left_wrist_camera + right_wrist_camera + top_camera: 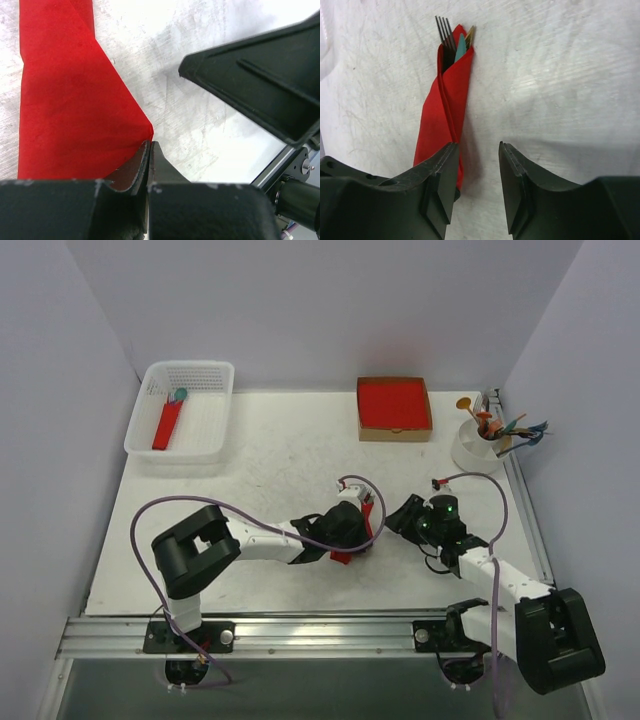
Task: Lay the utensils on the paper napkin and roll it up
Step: Roll the napkin at the center of the board.
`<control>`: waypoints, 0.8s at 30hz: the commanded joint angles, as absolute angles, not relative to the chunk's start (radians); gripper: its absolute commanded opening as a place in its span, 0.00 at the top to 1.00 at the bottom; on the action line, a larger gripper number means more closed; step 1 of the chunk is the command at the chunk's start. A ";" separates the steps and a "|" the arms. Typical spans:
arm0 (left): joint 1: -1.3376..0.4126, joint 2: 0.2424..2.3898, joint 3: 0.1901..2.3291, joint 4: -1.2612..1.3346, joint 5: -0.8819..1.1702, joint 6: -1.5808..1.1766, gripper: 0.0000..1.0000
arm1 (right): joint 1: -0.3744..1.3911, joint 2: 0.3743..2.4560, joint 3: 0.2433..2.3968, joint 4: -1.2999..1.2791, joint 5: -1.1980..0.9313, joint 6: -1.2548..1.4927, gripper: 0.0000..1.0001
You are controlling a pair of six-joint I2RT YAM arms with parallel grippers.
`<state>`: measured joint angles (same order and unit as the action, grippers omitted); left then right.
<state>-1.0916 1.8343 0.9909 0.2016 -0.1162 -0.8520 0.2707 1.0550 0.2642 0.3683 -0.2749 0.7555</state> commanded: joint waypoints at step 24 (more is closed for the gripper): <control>-1.101 1.822 0.925 0.393 -0.098 -0.788 0.97 | 0.253 1.396 0.391 0.549 -0.606 0.676 0.60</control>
